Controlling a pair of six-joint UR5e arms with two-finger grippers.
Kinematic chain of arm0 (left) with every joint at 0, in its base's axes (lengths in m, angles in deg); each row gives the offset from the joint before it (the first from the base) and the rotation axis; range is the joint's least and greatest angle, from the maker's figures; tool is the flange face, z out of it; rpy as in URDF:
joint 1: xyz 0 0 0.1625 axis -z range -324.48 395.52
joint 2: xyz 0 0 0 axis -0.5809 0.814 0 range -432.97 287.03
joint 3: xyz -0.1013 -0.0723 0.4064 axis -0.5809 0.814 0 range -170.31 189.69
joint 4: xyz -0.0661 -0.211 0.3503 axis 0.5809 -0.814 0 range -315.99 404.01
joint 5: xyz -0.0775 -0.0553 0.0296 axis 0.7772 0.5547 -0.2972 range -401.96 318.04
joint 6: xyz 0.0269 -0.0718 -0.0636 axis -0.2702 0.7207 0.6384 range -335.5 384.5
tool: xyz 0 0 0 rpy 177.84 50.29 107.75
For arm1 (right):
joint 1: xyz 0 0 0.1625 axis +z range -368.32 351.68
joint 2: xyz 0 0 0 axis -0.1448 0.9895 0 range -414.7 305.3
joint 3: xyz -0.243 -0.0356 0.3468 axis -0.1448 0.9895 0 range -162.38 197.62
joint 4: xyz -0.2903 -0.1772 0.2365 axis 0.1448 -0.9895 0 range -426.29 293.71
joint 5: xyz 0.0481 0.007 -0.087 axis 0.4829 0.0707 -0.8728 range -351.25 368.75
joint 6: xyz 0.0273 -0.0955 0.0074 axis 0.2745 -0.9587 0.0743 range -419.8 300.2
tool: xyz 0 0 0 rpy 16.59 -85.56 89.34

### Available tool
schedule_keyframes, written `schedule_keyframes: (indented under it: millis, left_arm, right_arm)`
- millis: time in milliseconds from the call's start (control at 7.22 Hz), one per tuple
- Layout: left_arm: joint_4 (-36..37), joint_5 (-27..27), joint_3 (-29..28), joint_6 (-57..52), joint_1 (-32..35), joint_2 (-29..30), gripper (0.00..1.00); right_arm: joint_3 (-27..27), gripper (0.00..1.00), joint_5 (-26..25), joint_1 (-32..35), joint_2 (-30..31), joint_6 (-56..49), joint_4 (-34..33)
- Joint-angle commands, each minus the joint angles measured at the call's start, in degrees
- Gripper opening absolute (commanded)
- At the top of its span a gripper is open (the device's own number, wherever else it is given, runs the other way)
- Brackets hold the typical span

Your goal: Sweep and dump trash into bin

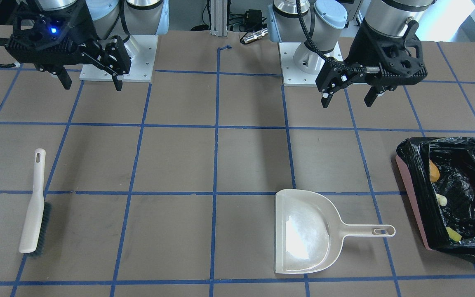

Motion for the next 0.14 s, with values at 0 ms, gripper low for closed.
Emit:
schedule_keyframes:
  millis: [0]
  left_arm:
    - [-1.16, -0.01, 0.05, 0.00, 0.00, -0.50, 1.00]
  right_arm:
    - [0.00, 1.00, -0.01, 0.01, -0.01, -0.02, -0.02]
